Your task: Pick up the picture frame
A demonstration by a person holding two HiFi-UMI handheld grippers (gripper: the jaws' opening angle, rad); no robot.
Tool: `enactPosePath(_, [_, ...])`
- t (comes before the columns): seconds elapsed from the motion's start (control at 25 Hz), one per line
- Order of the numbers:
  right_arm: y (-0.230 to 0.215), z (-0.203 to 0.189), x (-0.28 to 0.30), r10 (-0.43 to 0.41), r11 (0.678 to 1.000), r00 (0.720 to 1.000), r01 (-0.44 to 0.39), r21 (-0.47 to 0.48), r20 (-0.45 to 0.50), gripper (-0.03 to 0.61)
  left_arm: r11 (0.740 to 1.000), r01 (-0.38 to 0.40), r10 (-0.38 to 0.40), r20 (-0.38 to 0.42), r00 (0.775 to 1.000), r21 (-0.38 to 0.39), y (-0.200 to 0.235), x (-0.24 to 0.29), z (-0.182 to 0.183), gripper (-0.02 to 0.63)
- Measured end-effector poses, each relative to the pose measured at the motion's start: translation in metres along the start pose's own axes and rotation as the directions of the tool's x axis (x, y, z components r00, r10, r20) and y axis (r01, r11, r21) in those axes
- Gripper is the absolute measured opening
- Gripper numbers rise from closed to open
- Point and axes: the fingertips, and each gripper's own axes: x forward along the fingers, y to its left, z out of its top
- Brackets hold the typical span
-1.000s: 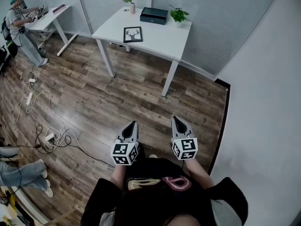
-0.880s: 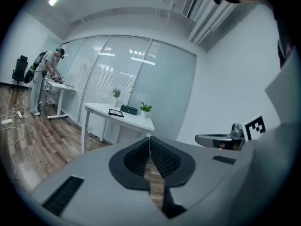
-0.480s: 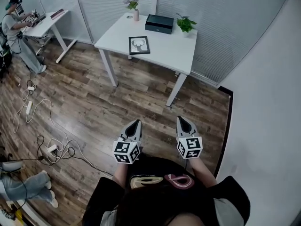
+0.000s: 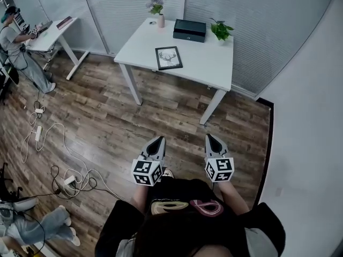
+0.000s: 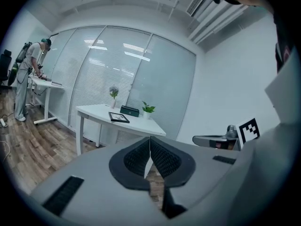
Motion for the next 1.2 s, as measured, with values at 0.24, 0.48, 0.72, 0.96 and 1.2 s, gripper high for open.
enactPosePath(0.24, [0.011,-0.003,0.012,-0.001,1.0,1.0,0.001,-0.003,-0.019,0.011,1.0,0.014,-0.014,-0.002,1.0,-0.01,0.019,0.005,0.005,0.018])
enactPosePath(0.48, [0.004,-0.001,0.023,-0.014,1.0,1.0,0.014,0.015,-0.024,0.011,1.0,0.002,-0.002,-0.003,1.0,-0.021,0.029,0.017,0.005,0.018])
enactPosePath(0.72, [-0.009,0.001,0.049,0.016,0.999,0.999,-0.015,0.031,-0.034,0.011,0.999,-0.035,0.035,-0.015,0.999,-0.032,0.035,0.043,0.007,0.018])
enactPosePath(0.96, [-0.037,0.018,0.11,0.059,0.998,0.998,-0.058,0.034,-0.032,0.011,0.996,-0.08,0.08,-0.015,0.997,-0.044,0.054,0.093,0.023,0.018])
enactPosePath(1.2, [-0.071,0.044,0.175,0.115,0.993,0.992,-0.114,0.018,-0.045,0.011,0.987,-0.149,0.149,-0.009,0.989,-0.066,0.074,0.144,0.045,0.018])
